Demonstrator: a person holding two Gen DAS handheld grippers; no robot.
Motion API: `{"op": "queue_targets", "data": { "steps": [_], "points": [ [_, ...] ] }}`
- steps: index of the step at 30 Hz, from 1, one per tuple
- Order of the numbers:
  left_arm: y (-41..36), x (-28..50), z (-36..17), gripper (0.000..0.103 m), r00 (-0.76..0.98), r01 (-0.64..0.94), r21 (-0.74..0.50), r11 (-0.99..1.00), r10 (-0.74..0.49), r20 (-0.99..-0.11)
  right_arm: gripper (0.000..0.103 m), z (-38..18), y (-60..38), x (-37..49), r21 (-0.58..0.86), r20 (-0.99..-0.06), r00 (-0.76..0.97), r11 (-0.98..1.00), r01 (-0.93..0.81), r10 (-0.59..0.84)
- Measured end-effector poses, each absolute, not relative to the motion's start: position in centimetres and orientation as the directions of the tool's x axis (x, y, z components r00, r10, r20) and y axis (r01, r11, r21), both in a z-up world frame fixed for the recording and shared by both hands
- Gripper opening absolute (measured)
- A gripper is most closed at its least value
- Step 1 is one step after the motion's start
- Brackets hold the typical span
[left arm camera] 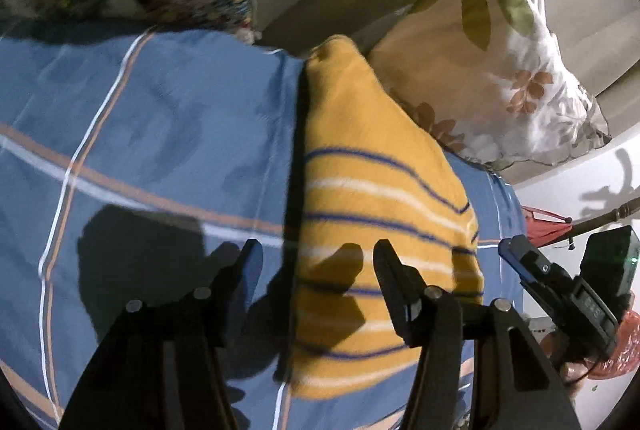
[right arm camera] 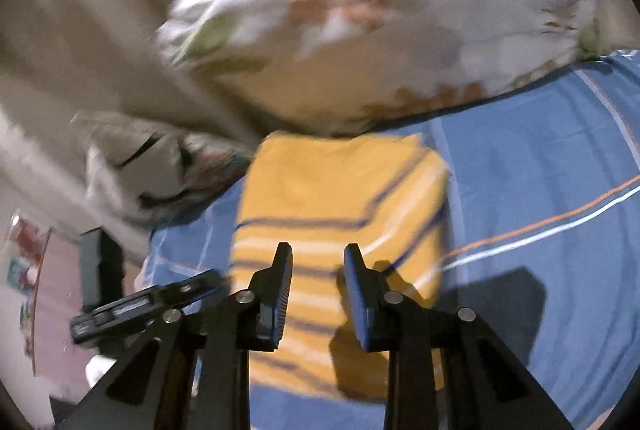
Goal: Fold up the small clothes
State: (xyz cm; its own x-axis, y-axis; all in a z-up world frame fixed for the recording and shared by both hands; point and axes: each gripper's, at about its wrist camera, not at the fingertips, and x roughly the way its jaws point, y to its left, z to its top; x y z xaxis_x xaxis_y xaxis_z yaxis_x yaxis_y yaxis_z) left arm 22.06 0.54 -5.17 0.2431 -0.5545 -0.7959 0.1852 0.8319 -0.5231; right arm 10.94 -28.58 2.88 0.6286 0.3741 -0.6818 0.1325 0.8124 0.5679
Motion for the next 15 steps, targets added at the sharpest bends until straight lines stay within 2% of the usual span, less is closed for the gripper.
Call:
{"op": "queue_targets", "data": {
  "steps": [2, 6, 8, 12, 15],
  "points": [
    [1.3, 20.9, -5.3, 0.056, 0.25, 0.186, -0.525, 0.831, -0.556, -0.793, 0.029, 1.8, -27.7, 11.6, 0.538, -0.715, 0.601, 0.83, 0.148, 0.357],
    [2.4, 18.9, -5.4, 0.056, 0.242, 0.194, -0.535, 0.822, -0.569, -0.786, 0.029, -2.3, -30.3, 12.1, 0.454, -0.821, 0.522, 0.819, 0.351, 0.231],
    [3.1, 18.0, -5.3, 0.056, 0.249, 0.221, -0.514, 0.829, -0.557, -0.792, 0.031, -2.6, -31.5, 11.1, 0.439, -0.833, 0.525, 0.783, 0.44, 0.172],
    [3.9, 17.6, -5.4, 0.056, 0.28, 0.262, -0.452, 0.853, -0.515, -0.811, 0.031, 0.9, -29.2, 8.9, 0.369, -0.816, 0.573, 0.829, 0.42, 0.073],
    [4.0, 17.7, -5.8, 0.056, 0.272, 0.255, -0.446, 0.858, -0.506, -0.818, 0.031, 2.9, -25.8, 7.5, 0.317, -0.805, 0.591, 0.88, 0.353, 0.053]
  ]
}}
